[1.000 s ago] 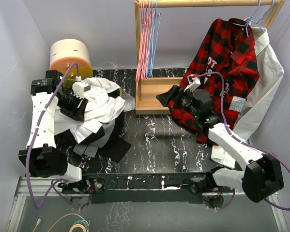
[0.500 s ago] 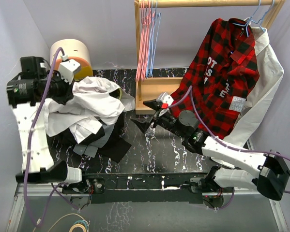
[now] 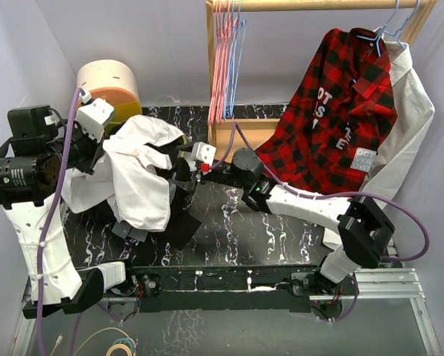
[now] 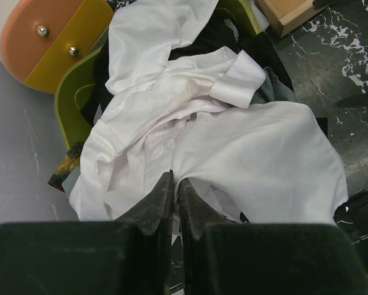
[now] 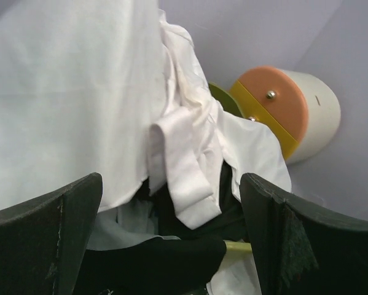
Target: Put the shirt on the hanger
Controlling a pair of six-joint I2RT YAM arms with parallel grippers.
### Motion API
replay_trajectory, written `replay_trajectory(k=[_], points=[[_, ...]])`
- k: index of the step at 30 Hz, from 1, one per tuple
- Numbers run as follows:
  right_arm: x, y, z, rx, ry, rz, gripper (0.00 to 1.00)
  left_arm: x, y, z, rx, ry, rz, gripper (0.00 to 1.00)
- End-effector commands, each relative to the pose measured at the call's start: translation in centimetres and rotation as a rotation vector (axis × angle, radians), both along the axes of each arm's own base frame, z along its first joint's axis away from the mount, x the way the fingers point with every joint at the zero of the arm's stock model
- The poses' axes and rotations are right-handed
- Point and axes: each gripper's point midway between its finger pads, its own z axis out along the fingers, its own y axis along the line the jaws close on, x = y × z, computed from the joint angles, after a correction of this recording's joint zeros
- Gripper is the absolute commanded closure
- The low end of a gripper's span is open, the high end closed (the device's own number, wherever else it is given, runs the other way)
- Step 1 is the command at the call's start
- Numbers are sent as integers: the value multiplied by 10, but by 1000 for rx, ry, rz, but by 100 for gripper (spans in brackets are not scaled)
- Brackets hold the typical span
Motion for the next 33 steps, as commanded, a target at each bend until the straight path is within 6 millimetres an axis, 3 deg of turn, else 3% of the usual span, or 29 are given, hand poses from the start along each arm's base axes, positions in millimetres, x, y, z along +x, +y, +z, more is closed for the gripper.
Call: replay_trajectory(k=[1,5,7,9,11,15,20,23,25,27,28,30,31,33], points=[[-27,7,40,78,-93,132,2,6,0,1,-15,-15,18,100],[-51,-2,59,138,-41,221,2,8,-1,6,-31,-32,25,100],[-67,6,68,152,7,292,2,8,-3,2,-42,-10,15,100],[-70,22,73,168,-7,257,2,6,-7,-4,-59,20,-1,100],[-61,39,72,171,-61,173,2,3,-13,-8,-83,41,-25,100],[-20,64,83,213,-75,43,2,-2,-22,-10,-118,53,-62,98],[-23,105,78,189,-32,195,2,-1,-25,-13,-132,60,-68,97],[-10,120,70,190,8,173,3,-2,-29,-10,-147,52,-84,97],[-6,123,66,190,21,167,20,-2,-31,-9,-156,48,-91,97],[-2,120,66,198,54,169,68,-2,-32,-7,-165,42,-95,97],[2,116,68,211,73,158,88,-2,-33,-6,-170,41,-98,97],[10,101,78,239,94,130,92,-2,-36,-4,-188,34,-101,97],[14,91,86,263,95,110,92,-2,-37,-2,-196,29,-104,90],[23,60,113,334,74,46,92,0,-35,4,-199,11,-85,48]])
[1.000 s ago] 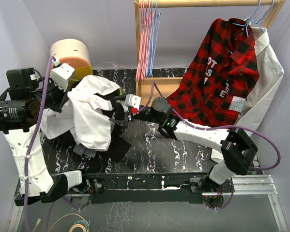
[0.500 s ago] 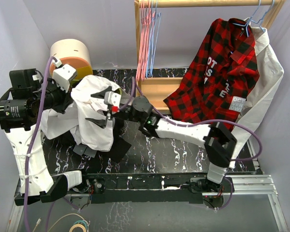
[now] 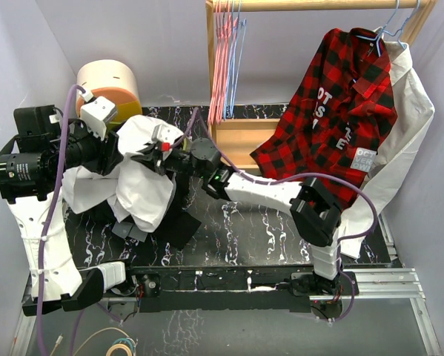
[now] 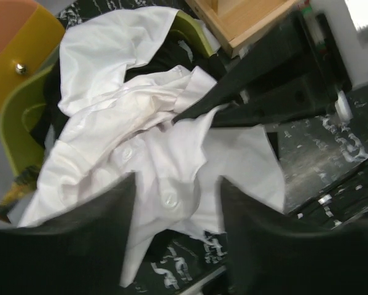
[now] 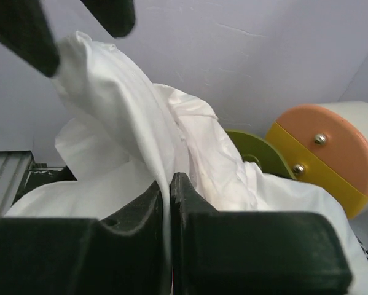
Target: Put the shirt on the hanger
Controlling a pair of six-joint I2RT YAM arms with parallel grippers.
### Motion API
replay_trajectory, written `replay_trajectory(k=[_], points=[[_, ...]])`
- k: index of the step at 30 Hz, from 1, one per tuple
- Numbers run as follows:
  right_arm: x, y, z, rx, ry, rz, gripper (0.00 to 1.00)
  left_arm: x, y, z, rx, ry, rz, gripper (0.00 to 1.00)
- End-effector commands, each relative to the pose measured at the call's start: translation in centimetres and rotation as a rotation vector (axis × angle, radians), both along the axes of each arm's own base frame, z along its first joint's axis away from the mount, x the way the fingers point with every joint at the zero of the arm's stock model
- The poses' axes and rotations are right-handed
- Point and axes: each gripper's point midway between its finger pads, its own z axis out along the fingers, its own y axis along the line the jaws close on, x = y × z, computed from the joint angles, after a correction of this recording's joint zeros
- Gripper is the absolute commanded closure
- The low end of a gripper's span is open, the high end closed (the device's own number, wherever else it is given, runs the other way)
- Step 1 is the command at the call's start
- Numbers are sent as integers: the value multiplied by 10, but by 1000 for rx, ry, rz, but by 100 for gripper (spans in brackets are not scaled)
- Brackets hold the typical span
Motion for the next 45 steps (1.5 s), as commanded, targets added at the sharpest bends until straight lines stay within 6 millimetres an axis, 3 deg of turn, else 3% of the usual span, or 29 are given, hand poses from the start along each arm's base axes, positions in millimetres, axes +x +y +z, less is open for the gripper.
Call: replay_trajectory(k=[1,3,5,7,10,14,17,18,24,25,27,30,32,33,35,36,39,42,45], points=[[19,-80,106,246,-45,-156,92,-3,-7,21,-46,-66,9,27],[22,-123,143,328,-64,-229,92,2,3,26,-21,-89,68,9],[22,-160,165,377,-72,-287,92,6,8,22,-12,-72,98,4],[12,-187,175,391,-82,-314,92,7,8,13,-14,-51,96,3],[-11,-216,167,386,-79,-326,92,5,6,7,-23,-32,89,3],[-31,-255,136,360,-9,-385,92,3,8,4,-13,-21,90,3],[-45,-273,92,280,76,-404,92,3,5,-3,-18,6,65,3],[-48,-276,67,238,129,-406,92,3,3,-6,-25,19,53,3],[-83,-306,6,217,394,-378,92,5,-5,-35,-52,129,4,3],[-92,-304,-4,196,418,-335,87,5,-6,-42,-59,154,-11,3],[-126,-285,-32,64,469,-143,64,6,-10,-54,-77,212,-30,3],[-170,-263,-80,-143,626,113,61,10,-11,-67,-91,277,-43,3],[-185,-256,-99,-204,695,167,60,12,-13,-73,-102,307,-56,3],[-194,-253,-103,-217,693,191,53,14,-15,-76,-106,315,-63,3],[-204,-249,-101,-224,630,211,10,17,-18,-80,-118,335,-74,3],[-200,-249,-93,-209,586,181,3,18,-22,-80,-128,346,-87,3],[-157,-261,-60,-97,432,-58,2,17,-36,-77,-139,365,-129,3],[-90,-296,-27,120,341,-447,2,16,-44,-75,-126,362,-151,3],[-22,-300,-80,-7,419,-740,1,11,-52,-70,-148,364,-181,5]])
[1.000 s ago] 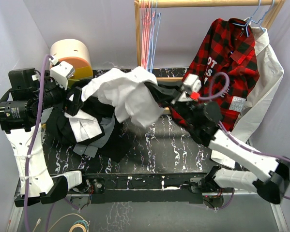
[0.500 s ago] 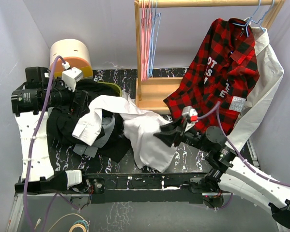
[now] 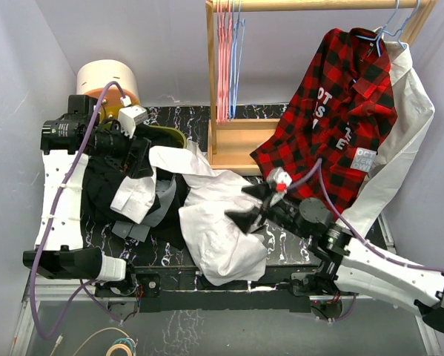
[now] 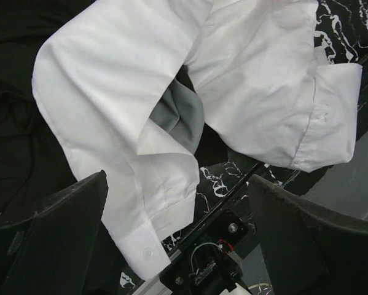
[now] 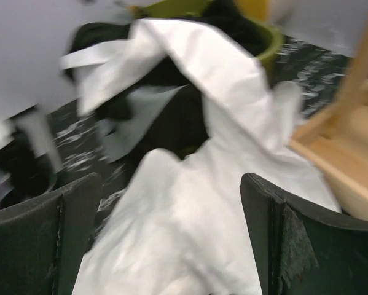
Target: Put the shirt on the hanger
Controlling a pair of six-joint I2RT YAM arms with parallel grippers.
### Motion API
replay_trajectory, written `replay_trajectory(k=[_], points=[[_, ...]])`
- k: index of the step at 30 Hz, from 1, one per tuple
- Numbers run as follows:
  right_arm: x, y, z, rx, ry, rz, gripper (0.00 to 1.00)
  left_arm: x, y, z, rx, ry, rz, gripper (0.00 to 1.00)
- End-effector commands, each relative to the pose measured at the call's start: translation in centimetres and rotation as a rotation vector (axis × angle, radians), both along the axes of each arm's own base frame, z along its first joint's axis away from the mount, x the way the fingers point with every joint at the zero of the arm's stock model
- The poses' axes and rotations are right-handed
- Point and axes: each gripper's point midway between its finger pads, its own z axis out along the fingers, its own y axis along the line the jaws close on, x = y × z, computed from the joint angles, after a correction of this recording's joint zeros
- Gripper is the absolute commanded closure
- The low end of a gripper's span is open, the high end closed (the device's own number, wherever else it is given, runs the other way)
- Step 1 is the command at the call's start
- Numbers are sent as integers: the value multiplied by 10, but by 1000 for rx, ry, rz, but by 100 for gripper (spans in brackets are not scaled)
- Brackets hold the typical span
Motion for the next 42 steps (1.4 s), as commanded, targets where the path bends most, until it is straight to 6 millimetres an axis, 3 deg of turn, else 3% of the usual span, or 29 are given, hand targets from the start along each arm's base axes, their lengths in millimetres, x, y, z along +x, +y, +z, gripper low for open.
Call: replay_trajectory(k=[1,3,5,7,9,12,16,19,22,26,30,33,36,38,40,42], points=[[121,-36,-18,-81,22,-527,1,-16,-19,22,-78,-19,-52,7],[148,-42,-44,12,188,-513,7,-16,-24,22,-100,4,-76,10],[161,-47,-55,78,197,-507,10,-20,-26,20,-96,18,-90,15],[173,-46,-66,28,209,-521,13,-24,-27,13,-70,36,-97,22],[179,-47,-76,-9,247,-546,14,-30,-30,5,-48,59,-116,28],[173,-55,-89,-24,312,-575,13,-37,-37,-6,-17,93,-154,39],[154,-70,-117,-48,432,-630,12,-46,-56,-17,-7,145,-232,41],[142,-70,-128,-41,472,-606,11,-49,-72,-27,30,179,-304,36],[119,-46,-137,-56,523,-428,13,-47,-84,-27,58,167,-358,30],[71,-7,-148,-143,534,-204,20,-49,-103,-29,42,174,-422,27],[22,15,-163,-252,543,-92,28,-54,-123,-52,91,215,-500,24],[-11,21,-172,-282,591,-26,33,-43,-136,-72,157,194,-515,21],[-29,22,-165,-265,589,19,42,-21,-141,-83,189,146,-474,20],[-41,22,-151,-243,568,73,38,-11,-145,-84,190,112,-452,20],[-46,18,-131,-203,531,78,27,-3,-152,-84,170,95,-435,19],[-34,3,-101,-121,464,-25,3,-3,-162,-83,136,119,-461,19]])
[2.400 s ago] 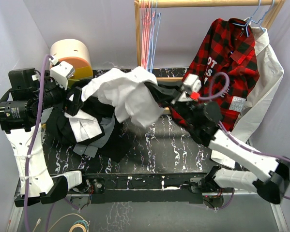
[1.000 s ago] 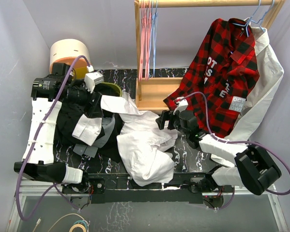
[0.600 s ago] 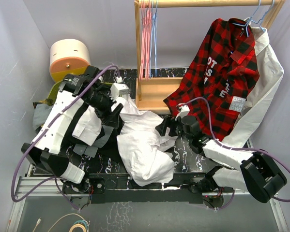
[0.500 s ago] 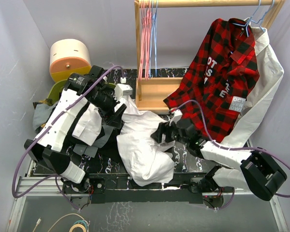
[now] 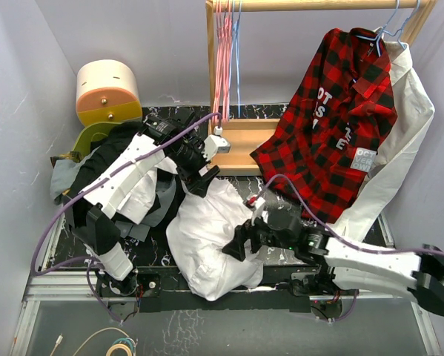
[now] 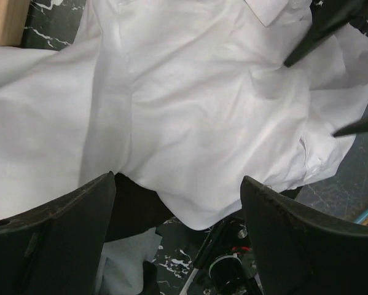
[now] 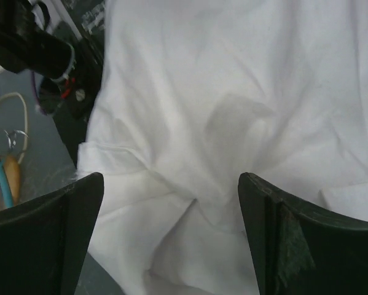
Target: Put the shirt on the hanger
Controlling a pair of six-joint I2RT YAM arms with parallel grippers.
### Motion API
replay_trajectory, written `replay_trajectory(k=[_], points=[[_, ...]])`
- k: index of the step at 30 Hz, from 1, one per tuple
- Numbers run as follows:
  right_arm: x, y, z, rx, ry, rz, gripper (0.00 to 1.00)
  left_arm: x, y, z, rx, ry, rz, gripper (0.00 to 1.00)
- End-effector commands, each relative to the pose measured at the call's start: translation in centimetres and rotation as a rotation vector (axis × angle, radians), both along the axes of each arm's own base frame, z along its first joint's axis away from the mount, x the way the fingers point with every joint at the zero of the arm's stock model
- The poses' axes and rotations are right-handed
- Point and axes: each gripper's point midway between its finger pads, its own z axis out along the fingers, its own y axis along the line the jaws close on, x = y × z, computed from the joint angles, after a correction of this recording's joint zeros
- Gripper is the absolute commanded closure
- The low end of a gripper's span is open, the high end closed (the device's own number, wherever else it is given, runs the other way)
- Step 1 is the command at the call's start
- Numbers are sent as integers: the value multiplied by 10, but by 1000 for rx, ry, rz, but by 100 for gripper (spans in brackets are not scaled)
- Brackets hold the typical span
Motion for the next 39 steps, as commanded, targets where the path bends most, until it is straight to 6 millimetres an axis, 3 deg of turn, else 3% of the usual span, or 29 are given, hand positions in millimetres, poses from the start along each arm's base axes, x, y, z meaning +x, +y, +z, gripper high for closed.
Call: replay_trajectory(k=[1,4,5,7,9,13,15,20,24,26,31,39], points=[[19,-23,76,172,-165,-187,2,13,-18,13,-74,-24,7,19],[52,-84,158,411,-349,-514,2,16,-31,21,-110,-1,-52,17],[60,-106,174,465,-384,-620,2,17,-34,24,-106,-11,-78,17],[71,-139,185,488,-443,-773,2,23,-41,26,-66,-44,-137,15],[80,-151,173,390,-472,-844,2,33,-47,23,-16,-69,-179,13],[96,-171,122,131,-371,-1046,2,49,-63,-8,54,-11,-246,13],[99,-178,111,107,-340,-1115,2,49,-70,-28,86,5,-304,13],[98,-177,131,268,-381,-1100,2,63,-94,-65,139,-16,-380,14],[95,-180,144,299,-434,-1063,2,83,-108,-87,161,-51,-378,14],[94,-181,148,302,-442,-1057,2,84,-113,-97,169,-55,-392,14],[92,-187,148,328,-418,-1079,2,74,-111,-121,213,-31,-421,17],[87,-191,154,403,-406,-1073,2,87,-102,-145,279,-87,-375,18]])
